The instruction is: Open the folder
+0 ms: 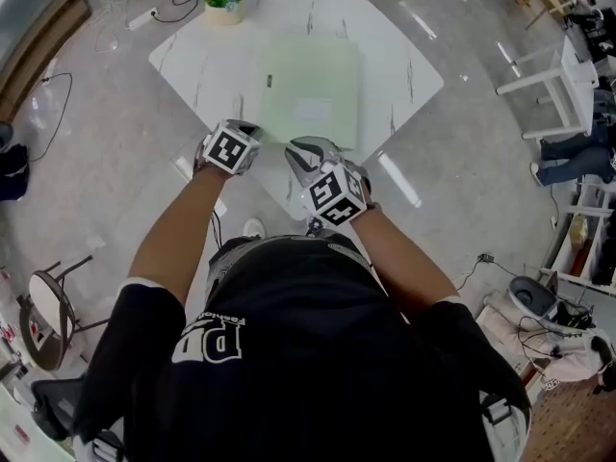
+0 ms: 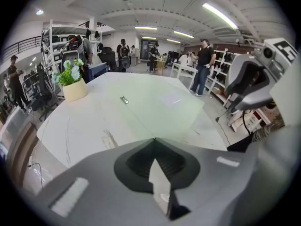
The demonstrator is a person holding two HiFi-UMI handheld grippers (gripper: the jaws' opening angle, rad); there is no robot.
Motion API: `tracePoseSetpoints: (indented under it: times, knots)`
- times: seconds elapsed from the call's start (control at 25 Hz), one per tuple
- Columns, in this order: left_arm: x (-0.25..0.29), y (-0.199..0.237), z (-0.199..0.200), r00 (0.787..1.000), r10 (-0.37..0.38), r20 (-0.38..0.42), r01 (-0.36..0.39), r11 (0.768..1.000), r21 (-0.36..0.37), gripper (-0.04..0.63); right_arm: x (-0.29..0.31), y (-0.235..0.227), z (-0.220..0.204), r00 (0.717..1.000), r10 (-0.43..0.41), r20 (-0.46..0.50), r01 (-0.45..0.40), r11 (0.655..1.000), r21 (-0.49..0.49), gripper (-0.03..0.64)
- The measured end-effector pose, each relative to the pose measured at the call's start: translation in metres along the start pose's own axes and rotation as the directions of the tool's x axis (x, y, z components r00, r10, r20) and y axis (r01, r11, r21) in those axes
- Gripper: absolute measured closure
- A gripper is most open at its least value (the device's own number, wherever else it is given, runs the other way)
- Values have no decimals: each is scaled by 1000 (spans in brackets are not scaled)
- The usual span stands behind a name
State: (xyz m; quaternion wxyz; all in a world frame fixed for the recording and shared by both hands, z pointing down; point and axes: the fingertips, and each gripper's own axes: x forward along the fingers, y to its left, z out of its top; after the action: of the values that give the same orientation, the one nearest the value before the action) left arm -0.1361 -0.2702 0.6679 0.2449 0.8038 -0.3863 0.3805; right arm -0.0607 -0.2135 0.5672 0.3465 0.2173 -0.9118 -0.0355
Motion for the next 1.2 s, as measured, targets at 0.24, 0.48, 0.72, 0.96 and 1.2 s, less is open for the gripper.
tracePoseSetpoints:
  times: [0.24, 0.48, 0.72, 0.96, 1.2]
  knots:
    - [-2, 2, 3, 1000, 8, 3, -8, 1000, 17, 538, 39, 11, -13, 996, 10, -93, -24, 989, -144, 571]
    - [-2, 0, 4, 999, -50, 2, 50, 999, 4, 538, 70, 12, -28, 984, -11, -179, -39, 962, -271, 571]
    - [1, -1, 0, 998, -55, 1, 55, 998, -15, 538, 97, 20, -34, 972, -33, -233, -65, 915, -398, 571]
    - [1, -2, 0, 998, -62, 4, 62, 998, -13, 538, 108, 25, -36, 965, -55, -257, -68, 892, -446, 557]
    - [1, -1, 1, 998, -63, 6, 63, 998, -16, 538, 116, 17, -39, 951, -139, -276, -17, 868, -496, 541]
